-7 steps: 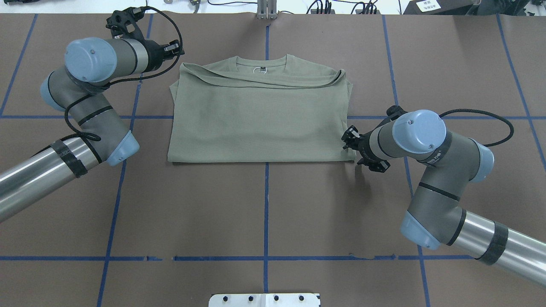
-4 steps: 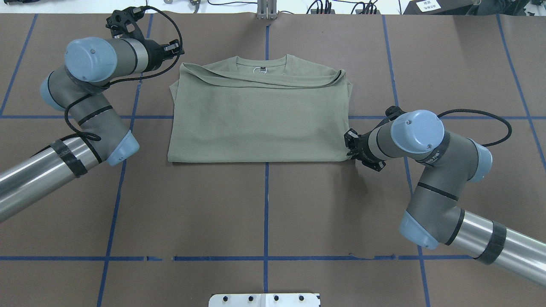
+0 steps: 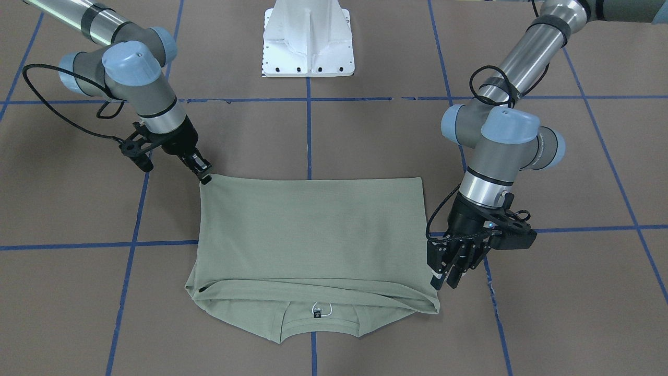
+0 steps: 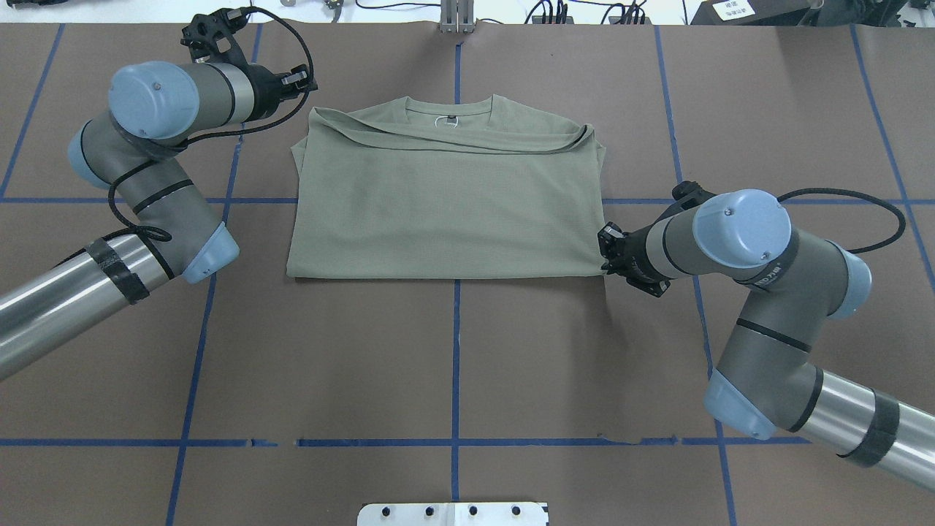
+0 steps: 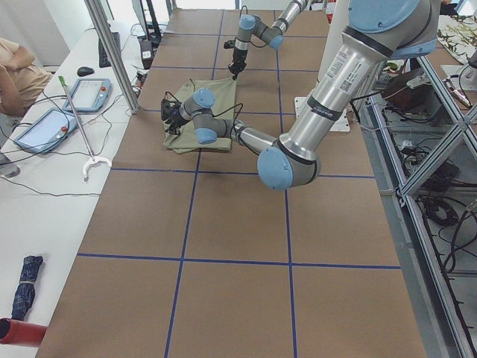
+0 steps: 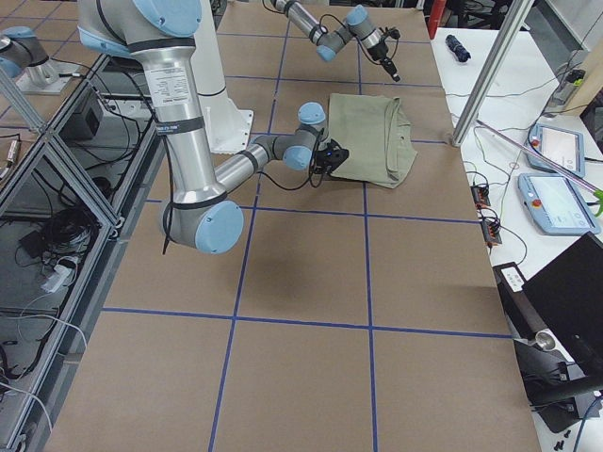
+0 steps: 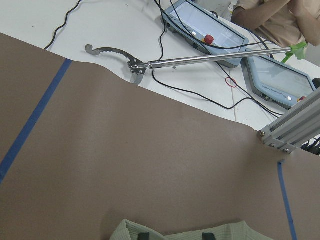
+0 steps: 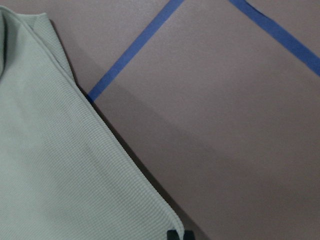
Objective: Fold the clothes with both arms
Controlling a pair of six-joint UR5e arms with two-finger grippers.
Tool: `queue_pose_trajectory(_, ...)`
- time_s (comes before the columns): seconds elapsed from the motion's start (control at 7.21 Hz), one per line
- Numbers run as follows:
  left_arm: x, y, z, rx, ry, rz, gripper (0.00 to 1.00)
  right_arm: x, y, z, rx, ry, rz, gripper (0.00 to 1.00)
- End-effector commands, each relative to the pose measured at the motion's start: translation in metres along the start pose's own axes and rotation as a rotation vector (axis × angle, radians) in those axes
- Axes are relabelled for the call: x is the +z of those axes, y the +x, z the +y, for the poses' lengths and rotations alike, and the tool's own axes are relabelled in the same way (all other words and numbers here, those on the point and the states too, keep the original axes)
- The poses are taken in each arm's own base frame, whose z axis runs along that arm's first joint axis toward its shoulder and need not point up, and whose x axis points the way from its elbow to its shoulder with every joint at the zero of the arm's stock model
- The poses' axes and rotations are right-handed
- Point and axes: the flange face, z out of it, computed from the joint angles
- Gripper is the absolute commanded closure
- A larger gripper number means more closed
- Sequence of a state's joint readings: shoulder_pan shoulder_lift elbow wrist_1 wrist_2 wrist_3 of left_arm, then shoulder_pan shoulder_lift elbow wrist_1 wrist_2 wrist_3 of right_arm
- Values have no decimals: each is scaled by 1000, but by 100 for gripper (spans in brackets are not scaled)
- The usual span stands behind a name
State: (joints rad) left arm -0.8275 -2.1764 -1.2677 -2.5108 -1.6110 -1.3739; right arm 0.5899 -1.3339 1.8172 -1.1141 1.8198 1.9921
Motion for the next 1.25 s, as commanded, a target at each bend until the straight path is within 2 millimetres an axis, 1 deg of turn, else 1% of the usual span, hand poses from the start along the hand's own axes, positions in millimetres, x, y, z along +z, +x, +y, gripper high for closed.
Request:
queue_pose_trajectory(0.0, -13, 10, -2, -1, 5, 29, 54, -66, 46, 24, -27, -82, -12, 100)
queue_pose_trajectory(0.14, -25, 12, 0, -27, 4, 49, 54, -98, 64, 34, -37, -170, 6, 100)
queue_pose_trajectory(0.28, -45, 19, 1, -51, 4, 78, 54, -115, 81, 44, -45, -244, 44, 100)
queue_pose_trajectory(0.42, -70, 31, 10, -76, -27, 94, 54, -129, 93, 52, -54, -309, 71, 100)
queue_pose_trajectory(0.56, -83, 42, 16, -118, -100, 102, 54, -131, 102, 66, -64, -409, 129, 100)
queue_pose_trajectory(0.69, -88, 41, 17, -127, -110, 106, 54, -131, 115, 91, -92, -538, 205, 100)
queue_pose_trajectory(0.83, -88, 36, 18, -126, -111, 100, 54, -130, 122, 106, -110, -592, 241, 100)
queue_pose_trajectory(0.97, -88, 37, 18, -126, -112, 102, 54, -127, 128, 120, -131, -618, 262, 100)
queue_pose_trajectory(1.11, -100, 46, 18, -142, -113, 127, 53, -125, 132, 125, -136, -626, 272, 96)
